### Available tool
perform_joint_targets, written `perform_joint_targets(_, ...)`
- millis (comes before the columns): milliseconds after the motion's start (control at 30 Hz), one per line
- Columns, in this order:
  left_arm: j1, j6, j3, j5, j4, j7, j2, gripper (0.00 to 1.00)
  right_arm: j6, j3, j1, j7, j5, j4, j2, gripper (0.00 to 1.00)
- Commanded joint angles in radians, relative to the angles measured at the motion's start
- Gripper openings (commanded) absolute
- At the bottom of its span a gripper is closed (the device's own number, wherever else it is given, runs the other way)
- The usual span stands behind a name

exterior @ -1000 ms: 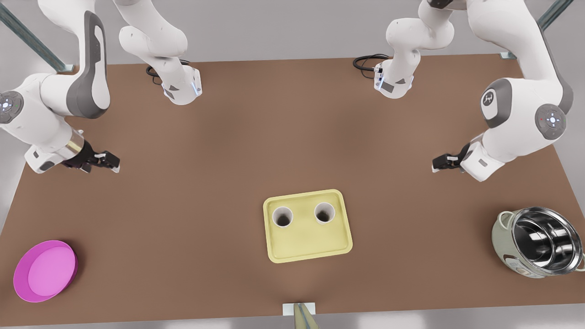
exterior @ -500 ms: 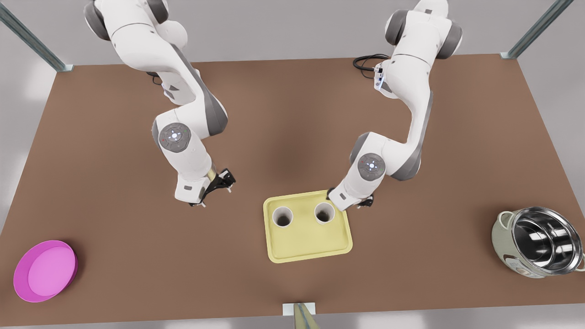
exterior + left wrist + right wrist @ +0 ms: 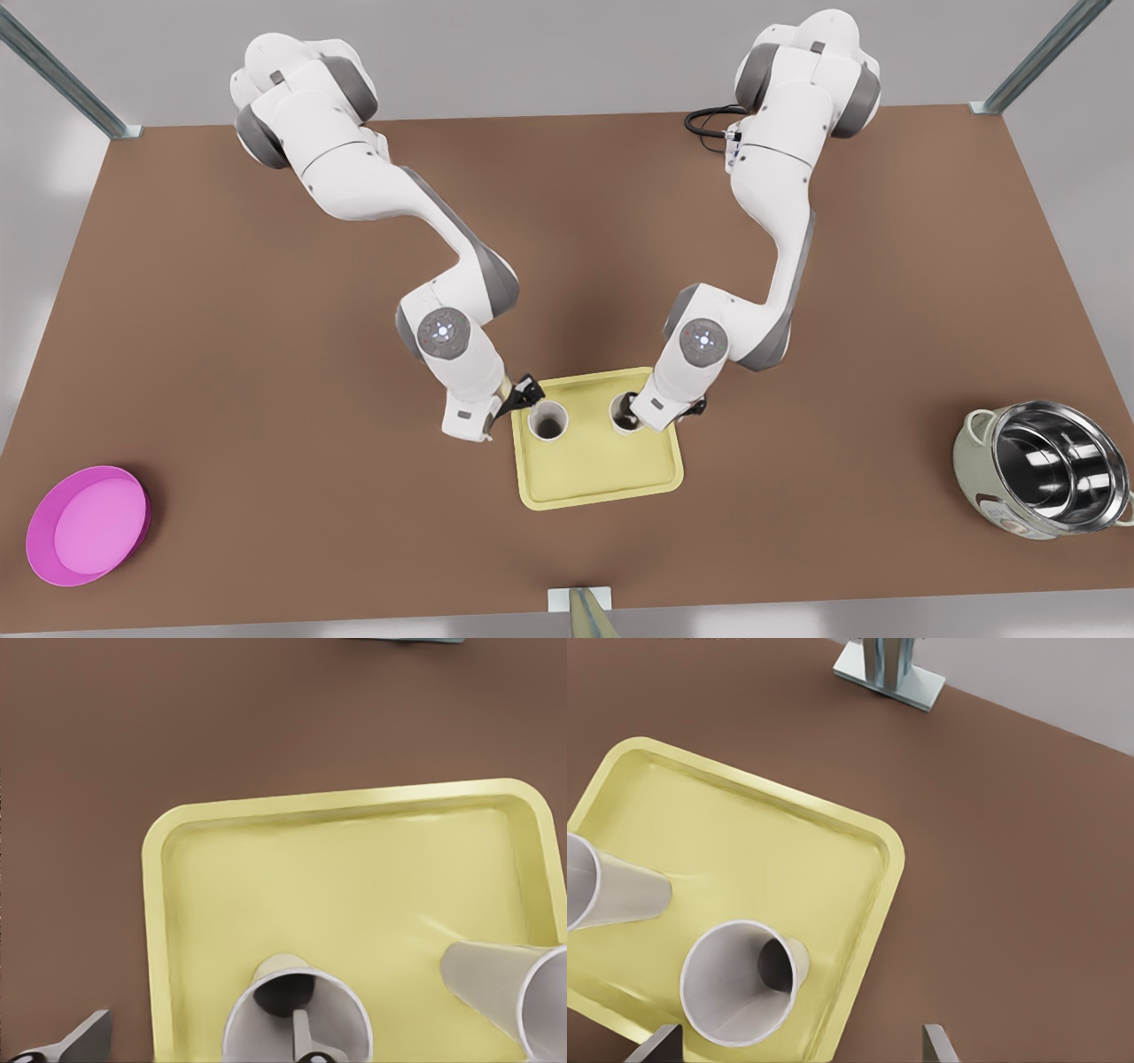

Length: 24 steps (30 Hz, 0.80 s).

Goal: Use the left arm to pick up the white IKEA cup from the tray and place it on the middle-left position; use the right arm to pick up the white IKEA cup from the tray and place it on the middle-right position

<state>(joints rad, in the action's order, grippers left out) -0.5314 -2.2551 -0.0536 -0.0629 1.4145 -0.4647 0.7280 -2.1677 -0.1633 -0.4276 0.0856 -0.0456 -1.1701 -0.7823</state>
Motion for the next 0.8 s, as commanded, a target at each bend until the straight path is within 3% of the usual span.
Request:
perform_joint_targets(0,-0.001,-0.017,0.000,0.011,0.026,-0.089,-0.015,0.99,-0.095,-0.001,-0.008,0.220,0.001,0.004,-0.020,1.00)
perform_joint_targets(433,-0.030,-0.106,0.000,0.003,0.066,-0.103,0.024,0.98,-0.123,0.001,-0.039,0.264,-0.005,-0.046,-0.089,1.00)
perform_joint_targets(467,-0.035,-0.112,0.000,0.003,0.066,-0.112,0.028,0.94,-0.123,0.004,-0.036,0.263,-0.005,-0.046,-0.089,1.00)
perform_joint_targets(600,-0.035,-0.112,0.000,0.000,0.061,-0.127,0.030,0.52,-0.121,0.013,-0.036,0.263,-0.008,-0.048,-0.118,1.00)
perform_joint_targets(767,-0.036,-0.110,0.000,0.003,0.060,-0.138,0.027,0.21,-0.122,0.013,-0.060,0.266,-0.008,-0.072,-0.138,1.00)
